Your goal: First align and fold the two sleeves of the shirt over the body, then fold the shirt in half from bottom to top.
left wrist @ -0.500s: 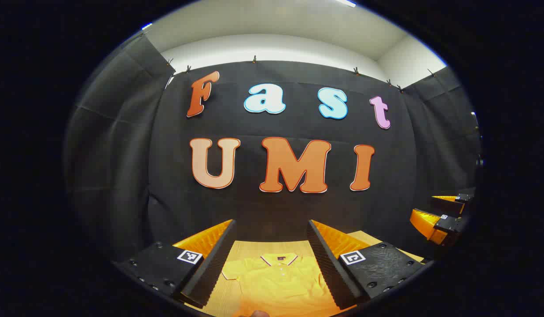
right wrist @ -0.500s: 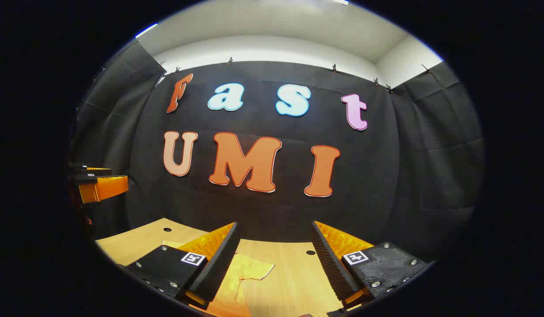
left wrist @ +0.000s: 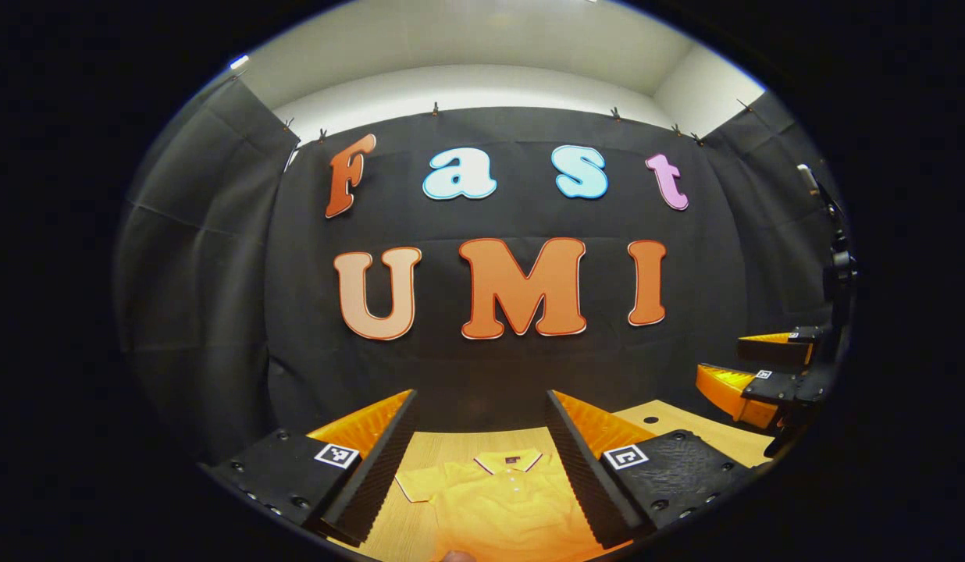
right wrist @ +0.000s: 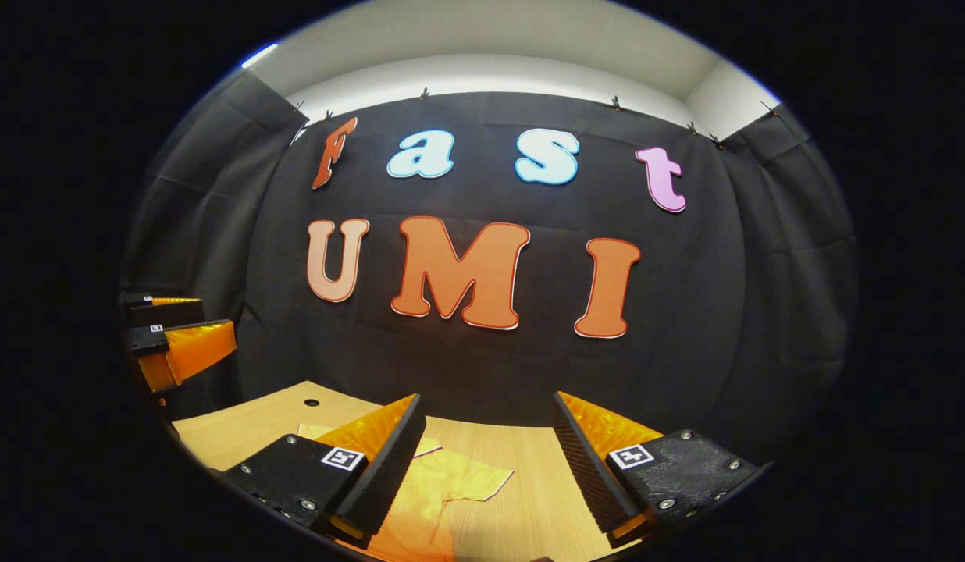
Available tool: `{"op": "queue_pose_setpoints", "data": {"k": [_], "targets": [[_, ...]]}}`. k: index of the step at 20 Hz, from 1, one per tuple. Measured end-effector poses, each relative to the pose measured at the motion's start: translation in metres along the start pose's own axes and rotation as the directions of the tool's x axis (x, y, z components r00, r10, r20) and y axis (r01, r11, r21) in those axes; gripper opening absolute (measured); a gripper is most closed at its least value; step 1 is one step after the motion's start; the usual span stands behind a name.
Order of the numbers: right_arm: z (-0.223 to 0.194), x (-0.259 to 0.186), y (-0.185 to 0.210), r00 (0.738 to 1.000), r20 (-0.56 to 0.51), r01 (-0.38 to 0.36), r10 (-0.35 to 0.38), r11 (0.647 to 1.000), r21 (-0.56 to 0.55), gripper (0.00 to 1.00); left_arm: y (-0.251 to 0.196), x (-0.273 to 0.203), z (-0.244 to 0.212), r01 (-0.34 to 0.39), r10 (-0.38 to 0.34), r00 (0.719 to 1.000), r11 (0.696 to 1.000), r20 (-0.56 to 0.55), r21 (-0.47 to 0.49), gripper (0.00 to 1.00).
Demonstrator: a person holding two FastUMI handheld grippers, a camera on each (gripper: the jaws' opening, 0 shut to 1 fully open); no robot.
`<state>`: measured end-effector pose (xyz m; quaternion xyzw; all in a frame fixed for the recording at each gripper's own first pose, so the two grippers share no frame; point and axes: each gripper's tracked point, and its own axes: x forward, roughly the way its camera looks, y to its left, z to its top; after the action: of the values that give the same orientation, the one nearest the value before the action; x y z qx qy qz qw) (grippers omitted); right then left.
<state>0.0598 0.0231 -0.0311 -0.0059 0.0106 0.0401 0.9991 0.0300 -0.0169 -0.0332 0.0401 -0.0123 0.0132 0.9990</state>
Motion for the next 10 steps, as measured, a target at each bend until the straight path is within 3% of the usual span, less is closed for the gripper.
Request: {"op": "queue_pose_setpoints", "data": {"k": [2, 3, 10], "targets": [[-0.005, 0.014, 0.000, 1.000, -0.013, -0.012, 0.012, 1.000, 0.003, 0.94, -0.002, 0.009, -0.006, -0.006, 0.006, 1.000, 1.000, 0.001, -0.003, 0.98], [-0.006, 0.020, 0.001, 1.000, -0.017, -0.019, 0.019, 1.000, 0.008, 0.98, -0.002, 0.014, -0.008, -0.012, 0.012, 1.000, 1.000, 0.002, -0.005, 0.98], [-0.040, 0.066, 0.016, 0.993, -0.102, -0.060, 0.061, 0.998, 0.008, 0.98, 0.025, 0.041, -0.024, -0.093, 0.093, 0.995, 0.996, -0.027, -0.005, 0.98]]}}
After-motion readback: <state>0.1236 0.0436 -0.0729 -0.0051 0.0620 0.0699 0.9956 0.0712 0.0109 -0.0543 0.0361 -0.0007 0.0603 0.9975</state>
